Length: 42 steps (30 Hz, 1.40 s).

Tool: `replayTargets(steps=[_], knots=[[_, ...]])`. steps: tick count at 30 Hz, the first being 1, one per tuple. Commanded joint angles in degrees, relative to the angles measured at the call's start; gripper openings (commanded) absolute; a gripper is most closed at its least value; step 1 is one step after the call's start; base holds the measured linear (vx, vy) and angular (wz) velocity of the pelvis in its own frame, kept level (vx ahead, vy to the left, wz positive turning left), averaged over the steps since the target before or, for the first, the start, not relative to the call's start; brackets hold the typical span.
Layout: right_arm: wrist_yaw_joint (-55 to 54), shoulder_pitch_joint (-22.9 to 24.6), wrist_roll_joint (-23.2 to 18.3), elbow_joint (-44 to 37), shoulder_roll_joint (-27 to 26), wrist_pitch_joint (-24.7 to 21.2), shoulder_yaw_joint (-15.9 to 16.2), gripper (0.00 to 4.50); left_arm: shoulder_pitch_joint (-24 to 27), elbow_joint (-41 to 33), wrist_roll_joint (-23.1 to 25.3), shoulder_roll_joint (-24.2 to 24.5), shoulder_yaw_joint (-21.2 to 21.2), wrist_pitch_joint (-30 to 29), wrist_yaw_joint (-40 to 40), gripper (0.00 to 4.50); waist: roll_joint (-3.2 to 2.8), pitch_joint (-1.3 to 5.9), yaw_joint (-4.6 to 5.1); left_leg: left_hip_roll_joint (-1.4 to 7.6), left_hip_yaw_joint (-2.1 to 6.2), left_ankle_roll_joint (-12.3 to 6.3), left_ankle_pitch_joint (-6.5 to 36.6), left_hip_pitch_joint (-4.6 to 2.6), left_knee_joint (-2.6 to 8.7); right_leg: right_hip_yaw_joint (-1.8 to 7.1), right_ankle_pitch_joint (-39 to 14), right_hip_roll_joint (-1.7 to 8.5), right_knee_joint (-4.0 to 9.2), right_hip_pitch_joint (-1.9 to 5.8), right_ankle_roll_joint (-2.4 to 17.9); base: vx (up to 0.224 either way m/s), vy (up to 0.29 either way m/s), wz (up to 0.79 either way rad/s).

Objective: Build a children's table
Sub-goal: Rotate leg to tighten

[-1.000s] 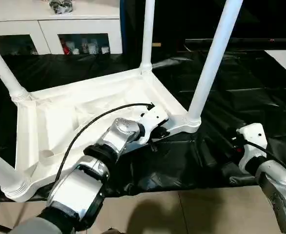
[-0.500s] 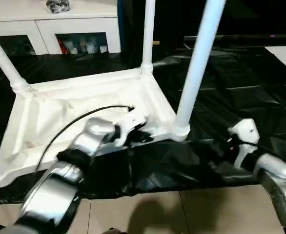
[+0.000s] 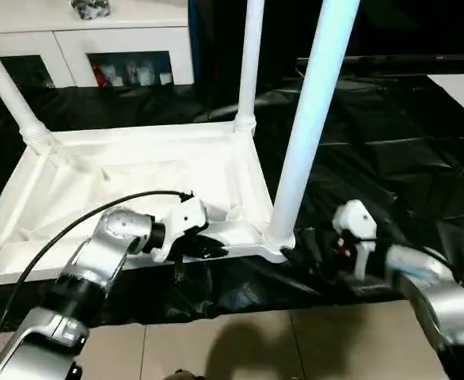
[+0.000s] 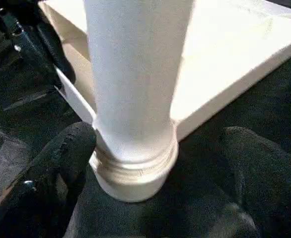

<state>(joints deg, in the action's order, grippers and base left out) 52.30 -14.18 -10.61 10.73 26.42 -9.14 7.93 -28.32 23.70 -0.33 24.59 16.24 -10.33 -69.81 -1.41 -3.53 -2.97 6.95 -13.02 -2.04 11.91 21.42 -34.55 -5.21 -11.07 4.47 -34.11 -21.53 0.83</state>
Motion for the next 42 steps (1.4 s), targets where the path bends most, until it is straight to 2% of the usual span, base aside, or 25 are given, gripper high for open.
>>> replayTargets(steps=[1,4,6,9,12,14,16,19,23,26,30,37,41,42], knots=[[1.0,-1.4,1.1,2.4,-0.3,1.1,1.1,4.5,1.5,-1.4,-0.2,0.8,-0.1,-2.5,0.7,0.06,0.78,3.63,-0.44,7.96,4.21,0.08,10.8,-1.29,4.74,4.66,-8.8,7.36,3.28,1.65,15.9,0.0,0.0,0.0],[2.3,-4.3,1.1,6.3,-1.6,2.9,2.2,4.5,2.2,-3.5,-0.2,1.0,0.1,-4.5,1.4,0.06,1.04,3.72,-0.33,7.81,4.11,-0.97,9.0,-1.18,4.54,4.56,-6.2,7.22,3.02,1.76,16.6,0.0,0.0,0.0],[3.3,-5.1,1.3,7.3,-1.9,3.5,2.6,4.2,2.3,-4.1,-0.2,1.1,0.2,-5.0,1.7,0.0,1.11,3.82,-0.42,7.75,4.02,-1.5,7.9,-1.16,4.34,4.53,-5.1,7.22,2.88,1.81,16.7,0.0,0.0,0.0],[4.4,-6.4,1.9,9.3,-2.2,4.6,3.5,4.02,2.0,-4.2,-0.1,1.0,0.3,-5.5,2.0,0.0,1.09,4.02,-0.46,7.65,3.95,-3.06,5.2,-1.01,4.11,4.34,-1.4,6.95,2.34,1.8,17.2,0.0,0.0,0.0],[5.2,-7.7,2.2,11.2,-2.6,5.4,3.9,3.75,1.7,-4.3,0.1,1.1,0.3,-5.9,2.1,0.0,1.14,4.04,-0.56,7.65,3.91,-3.85,5.2,-0.91,3.92,4.32,-1.4,7.06,2.34,1.82,17.4,0.0,0.0,0.0],[5.9,-8.5,2.2,12.5,-2.8,6.0,4.1,3.73,1.6,-4.6,0.1,1.2,0.4,-6.3,2.1,0.0,1.23,4.01,-0.57,7.7,3.93,-3.55,5.9,-0.9,3.94,4.3,-2.6,7.03,2.44,1.85,17.4,0.0,0.0,0.0],[6.9,-9.2,2.1,14.0,-3.0,6.5,4.3,3.41,1.3,-4.7,0.2,1.3,0.6,-6.6,2.1,0.0,1.16,3.97,-0.56,7.77,4.0,-2.94,6.8,-0.97,3.95,4.33,-4.0,7.0,2.48,1.8,17.3,0.0,0.0,0.0],[7.5,-9.7,2.1,14.8,-3.2,7.0,4.5,3.22,1.0,-4.2,0.3,1.4,0.7,-6.4,1.9,0.0,1.1,3.96,-0.56,7.73,3.97,-2.55,7.2,-0.98,3.94,4.34,-4.1,6.96,2.45,1.79,17.3,0.0,0.0,0.0],[8.5,-10.5,1.6,16.2,-3.8,7.6,4.2,2.9,0.5,-3.1,-0.3,1.2,0.7,-5.8,1.2,0.0,1.1,4.1,-0.55,7.65,3.97,-2.83,6.4,-0.91,3.85,4.27,-2.5,6.87,2.22,1.86,17.6,0.0,0.0,0.0],[9.3,-11.0,1.5,17.0,-3.9,7.8,4.2,2.73,0.3,-2.2,-1.0,0.7,0.4,-5.4,0.7,0.0,1.07,4.05,-0.58,7.69,3.97,-2.84,6.9,-0.8,3.81,4.28,-3.2,6.93,2.29,1.91,17.7,0.0,0.0,0.0],[10.5,-11.6,1.5,18.4,-4.2,8.1,4.2,2.67,0.1,-1.1,-2.7,-0.4,-0.7,-5.5,0.6,0.0,1.07,4.09,-0.65,7.72,3.94,-2.46,7.3,-0.86,3.73,4.28,-3.4,6.95,2.22,1.85,17.9,0.0,0.0,0.0],[11.1,-12.2,1.4,19.8,-4.6,8.2,4.0,2.65,0.0,0.5,-3.0,-0.7,-0.8,-4.8,0.5,0.0,1.15,3.93,-0.71,7.76,4.07,-1.67,9.1,-0.82,3.78,4.38,-6.9,7.02,2.52,1.78,17.2,0.0,0.0,0.0],[9.8,-12.6,1.4,20.7,-5.4,7.6,3.4,2.65,-0.2,1.4,-2.8,-1.1,-0.8,-4.5,1.4,0.0,1.14,3.91,-0.64,7.75,4.06,-1.38,9.4,-0.81,3.81,4.39,-7.1,7.0,2.54,1.74,17.1,0.0,0.0,0.0],[5.9,-13.4,2.0,22.7,-7.0,7.0,2.6,2.65,-1.0,2.5,-2.2,-2.6,-1.0,-4.3,3.9,0.0,1.21,3.82,-0.51,7.79,4.04,-1.16,10.2,-0.85,3.86,4.48,-8.2,7.07,2.67,1.6,17.1,0.0,0.0,0.0]])
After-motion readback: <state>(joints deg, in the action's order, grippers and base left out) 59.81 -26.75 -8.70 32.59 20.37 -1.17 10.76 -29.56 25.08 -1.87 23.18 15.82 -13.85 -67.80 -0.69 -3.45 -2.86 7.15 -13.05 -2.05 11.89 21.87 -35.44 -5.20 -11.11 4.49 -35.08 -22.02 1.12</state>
